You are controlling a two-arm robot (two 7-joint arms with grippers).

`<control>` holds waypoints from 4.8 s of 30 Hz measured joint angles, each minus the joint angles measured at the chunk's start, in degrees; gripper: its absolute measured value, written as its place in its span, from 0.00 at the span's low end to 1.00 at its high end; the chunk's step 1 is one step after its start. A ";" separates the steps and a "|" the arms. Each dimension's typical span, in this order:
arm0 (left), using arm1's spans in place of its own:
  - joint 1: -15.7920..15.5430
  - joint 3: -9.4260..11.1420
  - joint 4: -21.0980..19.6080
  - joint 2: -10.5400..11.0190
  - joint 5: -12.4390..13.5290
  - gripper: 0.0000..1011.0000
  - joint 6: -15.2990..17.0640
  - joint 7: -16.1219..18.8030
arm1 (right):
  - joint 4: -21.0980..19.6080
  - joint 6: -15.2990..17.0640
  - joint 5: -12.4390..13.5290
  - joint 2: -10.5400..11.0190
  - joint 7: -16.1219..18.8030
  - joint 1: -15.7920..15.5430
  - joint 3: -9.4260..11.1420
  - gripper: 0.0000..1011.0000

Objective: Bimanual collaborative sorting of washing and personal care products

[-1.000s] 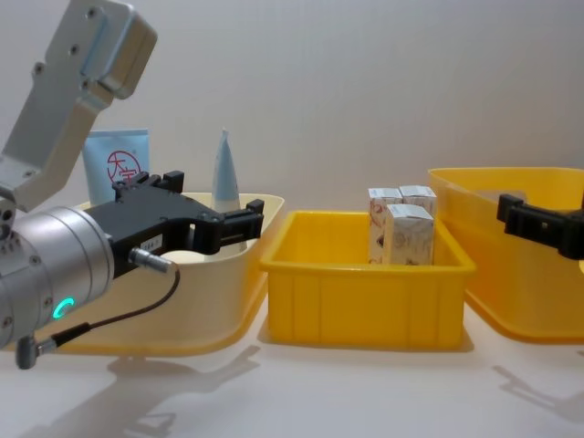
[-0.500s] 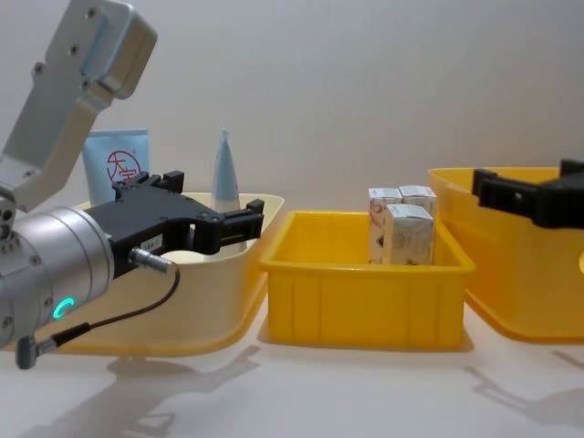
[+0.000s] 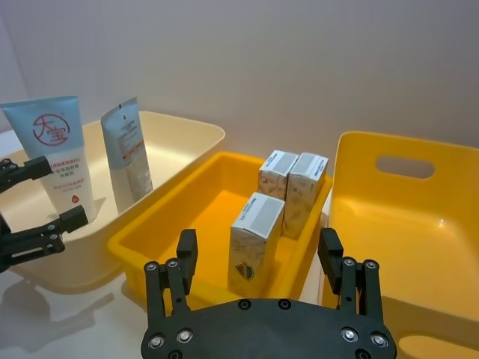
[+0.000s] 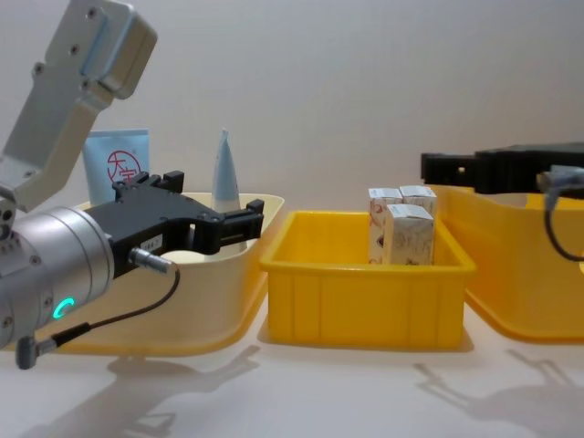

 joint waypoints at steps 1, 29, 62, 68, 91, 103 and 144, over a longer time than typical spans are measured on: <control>0.00 0.00 0.00 0.00 0.00 0.99 0.00 0.00 | -0.02 1.24 -0.19 -0.29 -0.37 0.32 -0.20 0.99; 0.00 0.00 0.00 0.00 0.00 0.99 0.00 0.00 | 13.03 20.59 -5.02 -12.75 -8.93 15.22 -5.31 0.99; 0.00 0.00 0.00 0.00 0.00 0.99 0.00 0.00 | 20.68 23.26 -5.91 -17.00 -10.85 19.56 -1.78 0.99; 0.00 0.00 0.00 0.00 0.00 0.99 0.00 0.00 | 22.58 22.92 -5.48 -17.78 -9.86 20.72 -1.59 0.99; 0.00 0.00 0.00 0.00 0.00 0.99 0.00 0.00 | 28.20 22.26 -6.61 -18.97 -9.43 23.11 -1.21 0.99; 0.00 0.00 0.00 0.00 0.00 0.99 0.00 0.00 | 29.08 21.97 -6.99 -19.29 -9.57 23.40 -1.00 0.81; 0.00 0.00 0.00 0.00 0.00 0.99 0.00 0.00 | 23.85 16.66 -7.38 -18.39 -8.35 22.81 0.42 0.40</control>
